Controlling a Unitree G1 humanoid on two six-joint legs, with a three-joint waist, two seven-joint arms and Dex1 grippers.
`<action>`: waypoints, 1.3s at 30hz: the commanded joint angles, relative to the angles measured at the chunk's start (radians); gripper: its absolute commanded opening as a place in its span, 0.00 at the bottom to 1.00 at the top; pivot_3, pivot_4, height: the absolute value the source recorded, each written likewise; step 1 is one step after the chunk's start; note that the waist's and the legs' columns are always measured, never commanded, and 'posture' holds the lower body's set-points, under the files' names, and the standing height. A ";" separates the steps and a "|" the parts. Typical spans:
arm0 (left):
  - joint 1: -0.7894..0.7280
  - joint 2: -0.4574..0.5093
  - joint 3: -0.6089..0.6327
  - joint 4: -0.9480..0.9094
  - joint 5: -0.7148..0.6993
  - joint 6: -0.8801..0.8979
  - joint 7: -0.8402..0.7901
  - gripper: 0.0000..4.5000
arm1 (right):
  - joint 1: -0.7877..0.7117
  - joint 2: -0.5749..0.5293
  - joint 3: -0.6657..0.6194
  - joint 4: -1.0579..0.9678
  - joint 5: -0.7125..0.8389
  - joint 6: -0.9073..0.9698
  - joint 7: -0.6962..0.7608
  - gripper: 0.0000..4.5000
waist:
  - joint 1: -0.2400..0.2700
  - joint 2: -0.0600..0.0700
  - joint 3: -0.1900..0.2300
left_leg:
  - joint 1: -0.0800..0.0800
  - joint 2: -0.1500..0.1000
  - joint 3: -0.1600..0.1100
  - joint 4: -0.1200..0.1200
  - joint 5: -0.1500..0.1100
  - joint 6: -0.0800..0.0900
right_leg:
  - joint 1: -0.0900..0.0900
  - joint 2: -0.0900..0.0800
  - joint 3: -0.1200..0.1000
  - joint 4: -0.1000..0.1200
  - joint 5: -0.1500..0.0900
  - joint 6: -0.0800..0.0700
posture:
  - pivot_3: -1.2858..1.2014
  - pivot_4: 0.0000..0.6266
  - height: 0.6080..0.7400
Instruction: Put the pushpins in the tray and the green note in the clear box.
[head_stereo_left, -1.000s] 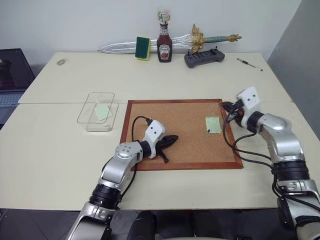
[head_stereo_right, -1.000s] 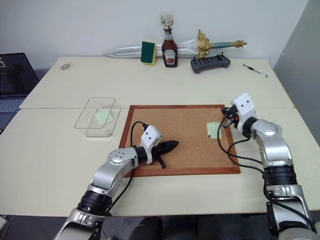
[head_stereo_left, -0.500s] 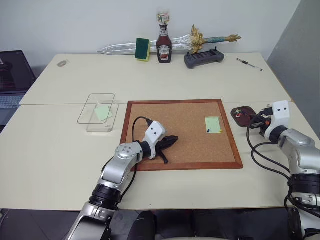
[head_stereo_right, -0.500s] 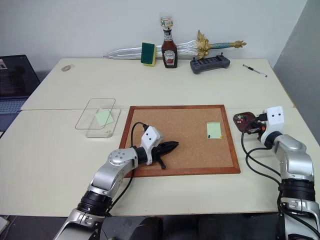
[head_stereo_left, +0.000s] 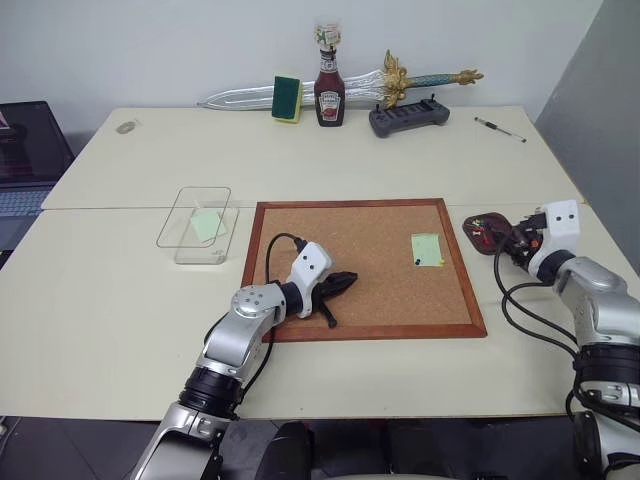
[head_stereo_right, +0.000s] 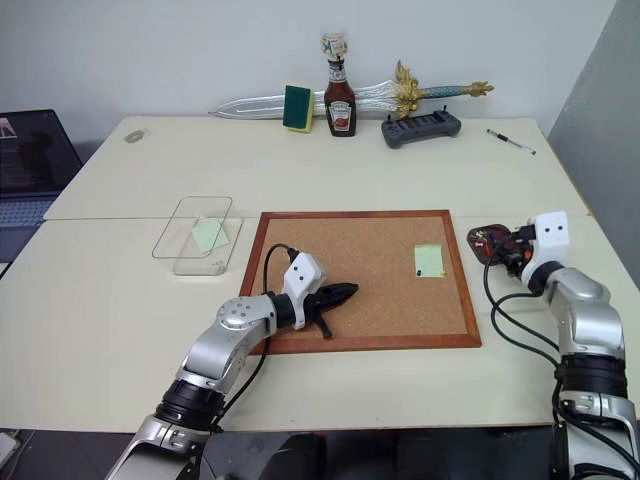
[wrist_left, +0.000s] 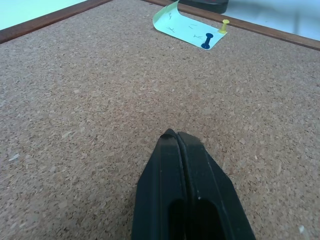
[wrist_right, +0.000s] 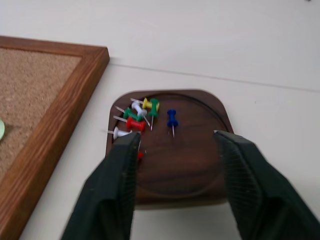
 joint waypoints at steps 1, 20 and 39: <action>0.016 0.005 -0.022 0.023 0.013 0.013 -0.010 0.00 | 0.036 -0.020 -0.018 -0.150 0.063 -0.023 0.076 0.81 | 0.001 0.000 0.000 | 0.000 0.000 0.000 0.000 0.000 0.000 | 0.000 0.000 0.000 0.000 0.000 0.000 | 0.52 0.24 1.00; 0.011 0.004 -0.020 0.035 0.016 0.005 -0.004 0.00 | 0.163 -0.062 0.232 -0.284 0.004 -0.138 0.303 0.81 | 0.004 0.001 -0.001 | 0.001 0.000 -0.001 0.000 0.000 0.000 | 0.002 0.000 -0.001 0.000 0.000 0.000 | 0.52 0.24 1.00; 0.008 0.002 -0.015 0.040 0.013 -0.002 -0.003 0.00 | 0.117 -0.061 0.240 -0.165 -0.022 -0.182 0.318 0.14 | 0.006 0.001 -0.001 | 0.001 0.000 -0.001 0.000 0.000 0.000 | 0.002 0.000 -0.001 0.000 0.000 0.000 | 0.52 0.24 1.00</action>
